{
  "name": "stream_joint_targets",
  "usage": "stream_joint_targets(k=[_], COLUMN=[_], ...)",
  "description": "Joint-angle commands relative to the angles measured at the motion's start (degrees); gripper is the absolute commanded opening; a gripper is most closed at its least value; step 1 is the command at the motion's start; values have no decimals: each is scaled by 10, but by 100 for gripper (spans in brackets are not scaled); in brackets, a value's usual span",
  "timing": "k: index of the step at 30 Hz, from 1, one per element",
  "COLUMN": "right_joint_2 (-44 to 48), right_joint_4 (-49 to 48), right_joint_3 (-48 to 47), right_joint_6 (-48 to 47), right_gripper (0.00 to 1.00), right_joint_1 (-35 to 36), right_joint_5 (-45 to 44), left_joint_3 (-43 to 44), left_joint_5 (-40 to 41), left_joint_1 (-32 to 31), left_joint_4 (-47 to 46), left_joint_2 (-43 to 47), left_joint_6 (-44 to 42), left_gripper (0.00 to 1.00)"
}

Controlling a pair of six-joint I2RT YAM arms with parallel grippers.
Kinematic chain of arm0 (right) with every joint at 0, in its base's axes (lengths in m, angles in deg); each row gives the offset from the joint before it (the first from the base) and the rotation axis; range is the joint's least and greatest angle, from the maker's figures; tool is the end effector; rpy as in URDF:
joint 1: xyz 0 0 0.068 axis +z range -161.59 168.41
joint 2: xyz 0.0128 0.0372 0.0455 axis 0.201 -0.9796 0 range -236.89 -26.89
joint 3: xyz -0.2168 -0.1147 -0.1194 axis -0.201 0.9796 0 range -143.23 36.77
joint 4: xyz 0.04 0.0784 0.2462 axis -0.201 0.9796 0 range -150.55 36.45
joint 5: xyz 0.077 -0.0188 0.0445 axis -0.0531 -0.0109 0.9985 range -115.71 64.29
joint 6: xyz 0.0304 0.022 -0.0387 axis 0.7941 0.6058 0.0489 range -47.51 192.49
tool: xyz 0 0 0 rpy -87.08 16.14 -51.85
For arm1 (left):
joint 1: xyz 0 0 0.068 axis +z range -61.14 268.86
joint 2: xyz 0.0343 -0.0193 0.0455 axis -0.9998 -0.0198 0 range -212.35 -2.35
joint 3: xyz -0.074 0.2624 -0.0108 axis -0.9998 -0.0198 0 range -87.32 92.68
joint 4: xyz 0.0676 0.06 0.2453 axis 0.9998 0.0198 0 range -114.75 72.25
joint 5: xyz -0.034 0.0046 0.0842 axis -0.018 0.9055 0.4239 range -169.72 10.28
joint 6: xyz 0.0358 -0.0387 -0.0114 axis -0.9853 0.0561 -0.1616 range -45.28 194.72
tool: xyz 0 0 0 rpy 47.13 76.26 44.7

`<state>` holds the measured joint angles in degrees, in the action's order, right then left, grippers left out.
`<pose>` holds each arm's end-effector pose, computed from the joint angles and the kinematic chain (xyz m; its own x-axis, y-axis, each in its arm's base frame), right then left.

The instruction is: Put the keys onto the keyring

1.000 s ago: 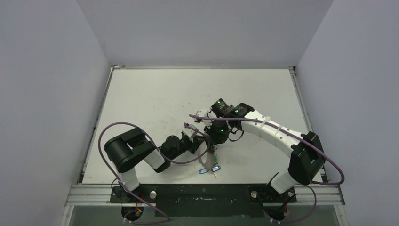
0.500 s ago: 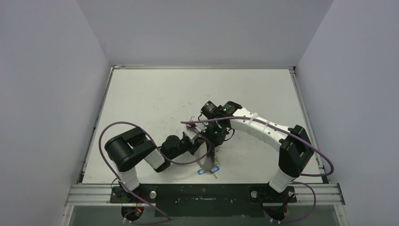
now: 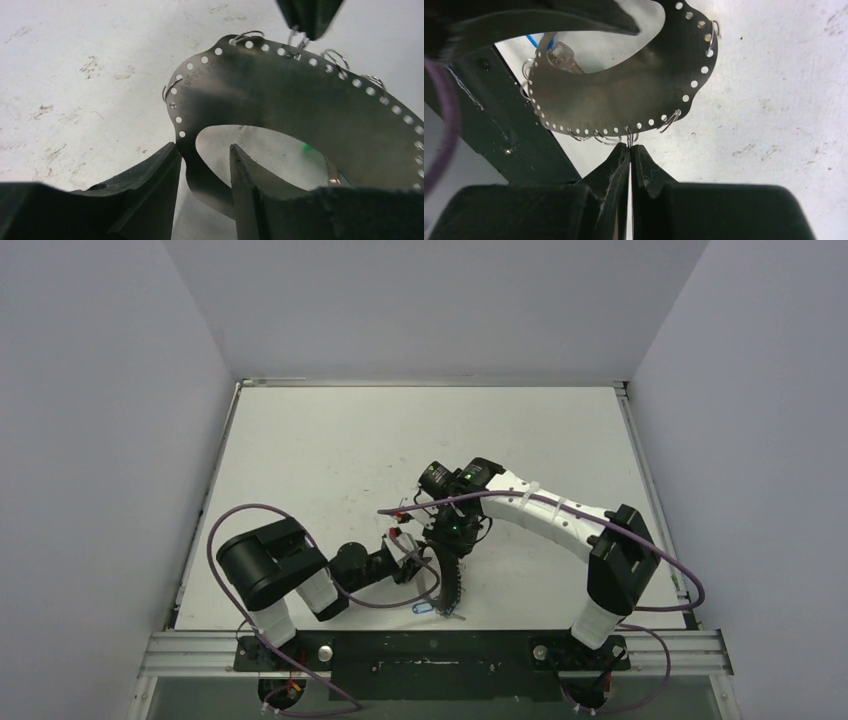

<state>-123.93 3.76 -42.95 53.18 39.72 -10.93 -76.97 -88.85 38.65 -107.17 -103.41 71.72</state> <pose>0.1929 0.2554 0.2526 -0.3263 -0.9191 -0.2208 -0.9387 0.2876 0.1900 0.1465 -0.1848 0.1111 -0.0472 0.1375 -0.9894 0.8628 0.5047 0.0290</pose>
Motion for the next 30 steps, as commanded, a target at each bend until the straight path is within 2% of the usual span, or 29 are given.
stream_joint_targets(k=[1,8,15,19,24,30], right_joint_2=[17,28,52,70,89,103], right_joint_4=[17,-12,-50,-68,-74,-74], right_joint_3=[-3,13,29,37,37,36], right_joint_6=[6,12,25,30,23,15], right_gripper=[0,0,0,0,0,0], right_joint_1=[-4,-6,-15,-24,-25,-24], right_joint_5=[-8,14,38,56,74,93], left_joint_3=[-28,-52,-61,-49,-32,-7], left_joint_5=[-27,-31,-40,-54,-53,-52], left_joint_1=[-17,-25,-39,-47,-55,-61], left_joint_4=[-38,-38,-33,9,15,-11], left_joint_2=[60,135,186,212,216,190], left_joint_6=[-33,-31,-34,-39,-41,-41], left_gripper=[42,46,42,43,42,36])
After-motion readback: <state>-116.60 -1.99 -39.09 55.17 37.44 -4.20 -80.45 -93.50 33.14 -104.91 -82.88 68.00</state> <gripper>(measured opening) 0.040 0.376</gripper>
